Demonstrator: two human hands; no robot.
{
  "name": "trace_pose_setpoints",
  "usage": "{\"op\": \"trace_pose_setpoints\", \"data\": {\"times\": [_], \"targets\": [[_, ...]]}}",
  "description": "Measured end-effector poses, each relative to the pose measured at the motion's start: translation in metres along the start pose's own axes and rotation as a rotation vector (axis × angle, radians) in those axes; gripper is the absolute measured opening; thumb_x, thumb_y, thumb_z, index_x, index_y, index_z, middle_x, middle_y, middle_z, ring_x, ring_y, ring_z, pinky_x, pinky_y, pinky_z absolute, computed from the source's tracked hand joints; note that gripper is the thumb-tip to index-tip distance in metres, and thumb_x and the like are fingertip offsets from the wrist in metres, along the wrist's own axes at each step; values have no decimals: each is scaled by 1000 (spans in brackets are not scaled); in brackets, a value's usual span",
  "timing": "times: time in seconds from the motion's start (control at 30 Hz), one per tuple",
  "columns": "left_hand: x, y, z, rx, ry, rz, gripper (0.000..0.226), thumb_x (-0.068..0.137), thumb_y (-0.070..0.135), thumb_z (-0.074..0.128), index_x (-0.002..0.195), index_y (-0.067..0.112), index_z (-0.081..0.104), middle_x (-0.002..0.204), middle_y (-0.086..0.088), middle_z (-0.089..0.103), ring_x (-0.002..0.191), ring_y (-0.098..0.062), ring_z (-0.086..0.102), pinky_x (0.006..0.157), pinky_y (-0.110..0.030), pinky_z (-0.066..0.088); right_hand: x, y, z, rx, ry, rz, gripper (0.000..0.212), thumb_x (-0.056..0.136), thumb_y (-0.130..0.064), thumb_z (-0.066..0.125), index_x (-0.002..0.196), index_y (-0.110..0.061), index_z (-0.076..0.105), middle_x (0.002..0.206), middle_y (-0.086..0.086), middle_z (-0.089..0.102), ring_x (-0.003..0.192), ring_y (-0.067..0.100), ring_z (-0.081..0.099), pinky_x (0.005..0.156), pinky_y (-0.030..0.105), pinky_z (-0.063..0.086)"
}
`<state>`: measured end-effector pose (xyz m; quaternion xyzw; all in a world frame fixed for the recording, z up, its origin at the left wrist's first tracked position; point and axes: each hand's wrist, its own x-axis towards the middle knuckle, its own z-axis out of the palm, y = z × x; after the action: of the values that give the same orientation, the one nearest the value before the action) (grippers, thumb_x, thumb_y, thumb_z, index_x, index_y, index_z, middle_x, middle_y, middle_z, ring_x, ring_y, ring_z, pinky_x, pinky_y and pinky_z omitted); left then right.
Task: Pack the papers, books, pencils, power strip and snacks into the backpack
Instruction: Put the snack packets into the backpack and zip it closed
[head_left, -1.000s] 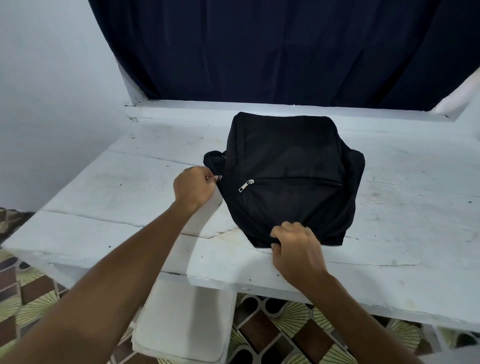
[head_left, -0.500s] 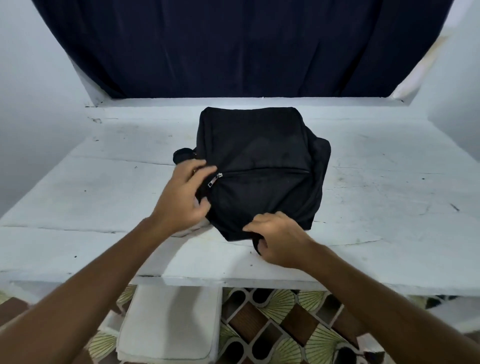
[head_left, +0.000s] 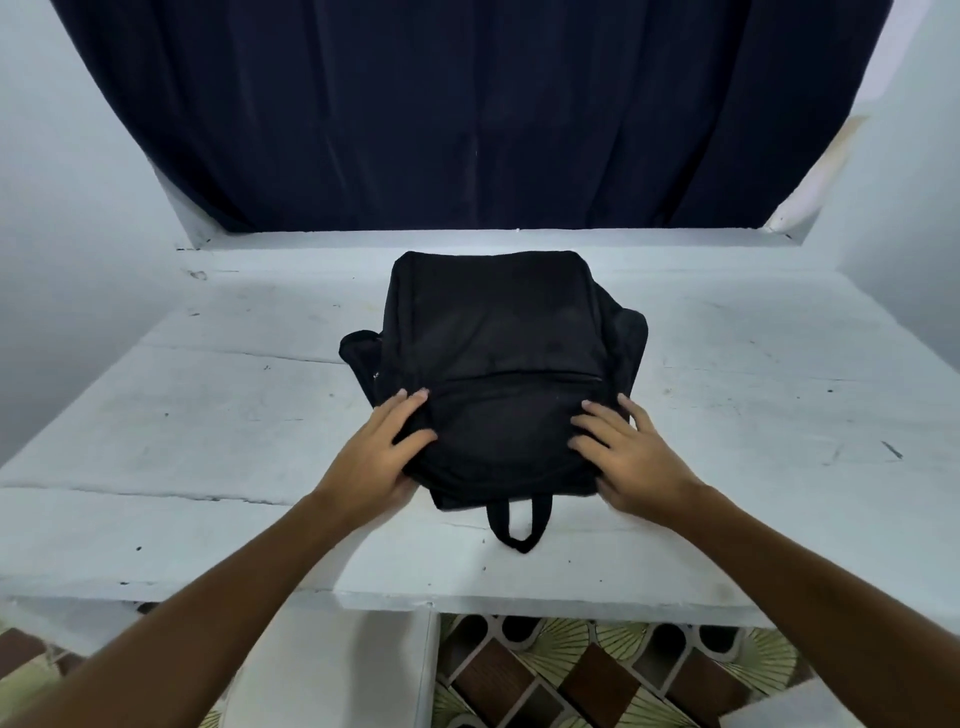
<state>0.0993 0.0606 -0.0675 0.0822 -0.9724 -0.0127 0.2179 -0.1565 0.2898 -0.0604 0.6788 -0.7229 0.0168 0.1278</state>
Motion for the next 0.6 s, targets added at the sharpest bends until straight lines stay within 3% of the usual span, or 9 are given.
{"op": "trace_pose_setpoints", "data": {"times": [0.07,0.13,0.2,0.3,0.4,0.53,0.6], "targets": [[7,-3,-5,-69,42,-1,30,75,5,73,106,6,69,135,-18,56,122,-37,56,92,-47,54,2,11,-1,16,104,-53,37,66,-19,57,100,-11,69,109,8,68,111,29,62,105,51,30],[22,-8,-17,-98,86,-21,33,75,1,59,106,6,69,123,-13,65,110,-28,64,89,-36,55,10,20,-14,119,160,-65,36,67,-20,47,95,-11,67,96,4,69,92,26,66,98,41,39],[37,-13,-33,-145,64,-77,43,69,-3,56,109,5,68,114,-10,69,101,-20,64,88,-25,49,23,30,-35,213,199,-43,31,66,-14,50,93,-9,65,84,4,69,75,27,66,77,30,49],[62,-18,-62,-153,41,-181,43,72,3,56,113,4,67,106,-9,71,91,-11,58,81,-9,39,43,49,-67,288,207,13,31,70,-8,55,100,-7,62,87,6,68,76,30,65,64,26,44],[89,-14,-93,-177,31,-238,41,74,9,53,112,5,68,98,-7,73,84,-9,57,72,-11,41,59,69,-96,385,238,55,28,81,-3,55,108,-9,58,87,2,64,80,30,60,65,28,36],[126,-7,-139,-214,33,-252,28,82,20,60,107,11,69,81,7,69,74,0,59,67,-19,47,80,92,-142,407,315,28,26,84,-4,56,109,-12,58,87,4,66,79,31,59,68,35,42],[144,-8,-162,-221,61,-252,15,84,13,68,98,19,70,76,16,67,75,-1,60,67,-20,48,91,103,-163,436,353,30,24,86,-6,57,108,-15,59,87,2,66,77,28,59,67,37,44]]}}
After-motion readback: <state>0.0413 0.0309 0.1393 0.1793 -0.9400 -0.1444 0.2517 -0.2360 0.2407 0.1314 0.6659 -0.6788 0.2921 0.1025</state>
